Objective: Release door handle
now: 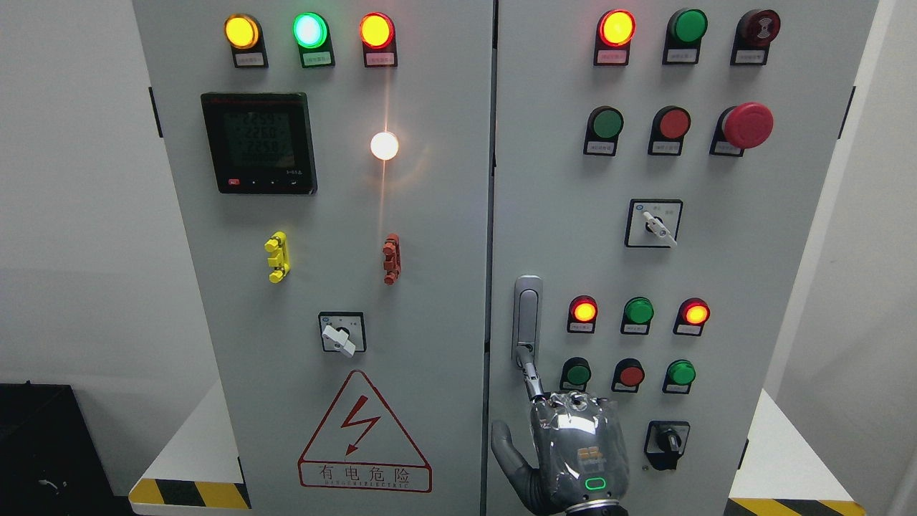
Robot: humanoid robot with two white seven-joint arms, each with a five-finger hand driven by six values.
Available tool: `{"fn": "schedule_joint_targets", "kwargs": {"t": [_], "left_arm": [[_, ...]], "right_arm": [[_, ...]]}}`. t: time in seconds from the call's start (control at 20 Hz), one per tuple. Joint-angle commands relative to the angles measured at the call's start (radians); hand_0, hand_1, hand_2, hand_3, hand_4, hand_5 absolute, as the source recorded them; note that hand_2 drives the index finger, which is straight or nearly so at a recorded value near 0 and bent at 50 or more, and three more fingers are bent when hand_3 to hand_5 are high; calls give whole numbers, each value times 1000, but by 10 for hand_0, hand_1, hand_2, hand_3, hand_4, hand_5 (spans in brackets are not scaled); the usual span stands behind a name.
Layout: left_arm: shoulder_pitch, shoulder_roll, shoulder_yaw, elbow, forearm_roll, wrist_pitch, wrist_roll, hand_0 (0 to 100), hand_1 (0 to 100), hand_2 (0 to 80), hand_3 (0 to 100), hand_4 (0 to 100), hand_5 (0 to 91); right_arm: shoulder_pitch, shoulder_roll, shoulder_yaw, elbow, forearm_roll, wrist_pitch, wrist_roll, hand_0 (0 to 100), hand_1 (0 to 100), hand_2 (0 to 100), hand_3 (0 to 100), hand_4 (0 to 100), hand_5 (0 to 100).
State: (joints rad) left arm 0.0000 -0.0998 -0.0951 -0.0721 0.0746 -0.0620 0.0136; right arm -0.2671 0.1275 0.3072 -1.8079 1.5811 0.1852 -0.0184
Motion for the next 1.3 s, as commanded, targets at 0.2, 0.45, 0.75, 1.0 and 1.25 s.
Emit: {"fn": "schedule_joint_targets", "kwargs": {"t": [0.2, 0.45, 0.75, 1.0, 1.25], "left_arm": [[17, 0, 0, 0, 1, -1, 0, 120, 556, 0, 0, 0, 0], [17, 0, 0, 0, -1, -1, 0, 120, 556, 0, 0, 0, 0], [17, 0, 0, 0, 1, -1, 0, 120, 556, 0, 0, 0, 0], [17, 0, 0, 0, 1, -1, 0, 120, 556, 0, 0, 0, 0], [17, 0, 0, 0, 1, -1, 0, 120, 556, 0, 0, 0, 0]], "right_arm": [[-4, 1, -30, 5, 0, 0, 1, 520, 282, 30, 996, 961, 983], [-4, 1, -37, 5, 0, 0, 1, 519, 282, 37, 998, 963, 983], [-4, 1, -37, 7, 0, 0, 3, 518, 281, 42, 1000, 965, 982], [-3, 3, -39, 7, 0, 0, 3, 520, 279, 47, 1000, 968, 982], [-1, 1, -39, 10, -1, 0, 3, 522, 276, 52, 1000, 969, 982]]}}
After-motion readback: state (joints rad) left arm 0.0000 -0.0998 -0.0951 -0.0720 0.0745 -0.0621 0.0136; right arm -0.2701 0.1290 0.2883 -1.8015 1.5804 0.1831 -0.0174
